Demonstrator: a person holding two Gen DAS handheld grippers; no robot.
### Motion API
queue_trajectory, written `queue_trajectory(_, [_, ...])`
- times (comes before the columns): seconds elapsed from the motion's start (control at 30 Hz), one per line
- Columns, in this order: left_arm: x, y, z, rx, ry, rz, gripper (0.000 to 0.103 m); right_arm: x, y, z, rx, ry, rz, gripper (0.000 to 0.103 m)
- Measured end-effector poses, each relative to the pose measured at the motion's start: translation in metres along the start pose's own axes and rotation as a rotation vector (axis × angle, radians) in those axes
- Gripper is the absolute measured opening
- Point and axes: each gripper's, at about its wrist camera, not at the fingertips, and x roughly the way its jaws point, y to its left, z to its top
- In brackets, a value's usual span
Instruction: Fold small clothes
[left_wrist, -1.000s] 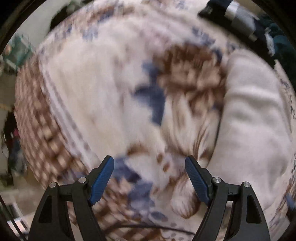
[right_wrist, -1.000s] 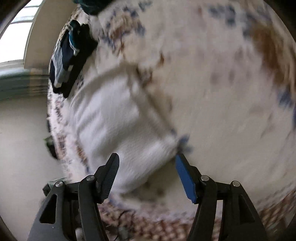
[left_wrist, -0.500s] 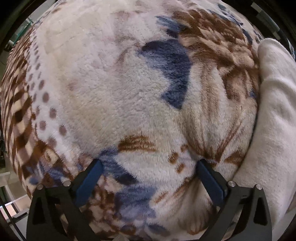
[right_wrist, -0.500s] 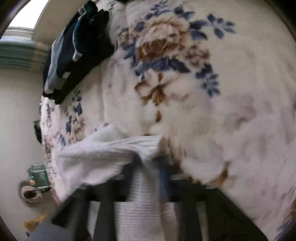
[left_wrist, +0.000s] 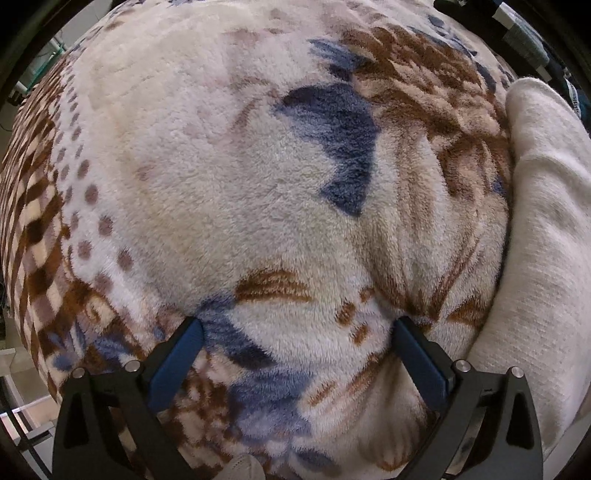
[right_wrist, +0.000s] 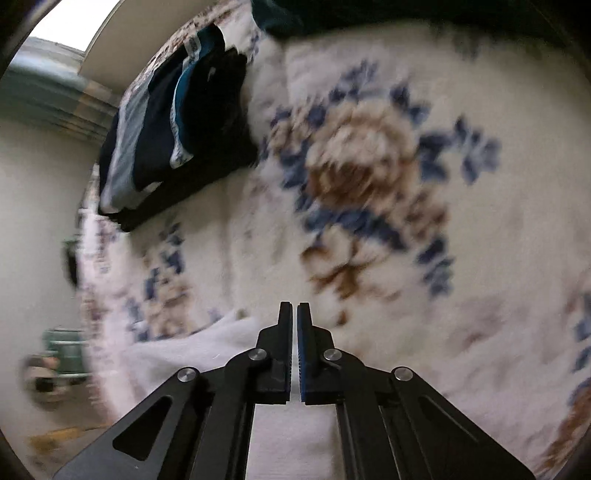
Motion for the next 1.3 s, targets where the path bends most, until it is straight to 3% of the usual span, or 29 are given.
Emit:
queue_trajectory(0.07, [-0.002,0.0,-0.002,0.003,0.005,-0.003,0.103,-0.001,-0.009,-0.004,0.029,0.041,0.019,0.025])
queue_trajectory(0.1, [-0.002,0.0,-0.003,0.002,0.003,-0.004,0.103,-0.002,-0.013,-0.007,0.037,0.046,0.045,0.049])
queue_trajectory(0.13, [-0.002,0.0,-0.005,0.002,0.001,-0.002,0.103,-0.004,-0.019,-0.012,0.048,0.049,0.069,0.066])
queue_trajectory(0.17, [-0.002,0.001,-0.004,0.002,-0.001,0.0,0.103,-0.003,-0.027,-0.018,0.065,0.054,0.09,0.069])
queue_trajectory(0.3, [-0.002,0.002,-0.005,0.004,-0.005,0.0,0.103,0.029,-0.043,-0.034,0.07,0.182,0.13,0.069])
queue_trajectory(0.37, [0.001,0.001,-0.001,0.006,0.001,-0.003,0.103,0.04,-0.047,-0.043,0.077,0.189,0.174,0.04])
queue_trajectory(0.4, [0.001,0.001,0.0,0.007,0.003,-0.006,0.103,0.038,-0.046,-0.045,0.076,0.163,0.187,0.014])
queue_trajectory(0.5, [0.001,0.002,0.006,0.012,0.012,-0.013,0.103,0.016,-0.036,-0.047,0.023,0.053,0.16,0.01])
queue_trajectory(0.63, [0.0,0.002,0.003,0.01,0.011,-0.013,0.103,-0.016,-0.019,-0.044,-0.01,-0.043,0.125,0.009])
queue_trajectory(0.73, [0.0,0.002,0.001,0.011,0.011,-0.012,0.103,-0.026,-0.005,-0.034,-0.04,-0.065,0.082,0.009])
queue_trajectory(0.87, [0.001,0.002,0.017,0.015,0.022,-0.016,0.103,-0.012,0.004,-0.017,-0.068,-0.047,-0.011,0.009])
queue_trajectory(0.97, [-0.001,0.004,0.025,0.02,0.038,-0.028,0.103,0.009,-0.006,-0.012,-0.035,0.031,-0.037,0.01])
queue_trajectory(1.0, [-0.005,0.004,0.027,0.021,0.04,-0.034,0.103,0.016,-0.011,-0.013,-0.011,0.079,-0.011,0.012])
queue_trajectory(1.07, [-0.02,0.006,0.031,0.01,0.016,-0.054,0.103,0.015,-0.024,-0.018,0.055,0.128,0.05,0.028])
queue_trajectory(1.1, [-0.031,0.005,0.033,0.009,-0.007,-0.068,0.103,0.008,-0.03,-0.023,0.067,0.124,0.06,0.044])
queue_trajectory(1.13, [-0.039,0.003,0.034,0.01,-0.026,-0.077,0.103,0.0,-0.036,-0.031,0.08,0.12,0.064,0.054])
queue_trajectory(1.3, [-0.079,-0.024,0.042,0.044,-0.135,-0.093,0.103,-0.016,-0.082,-0.095,0.238,0.198,0.055,0.055])
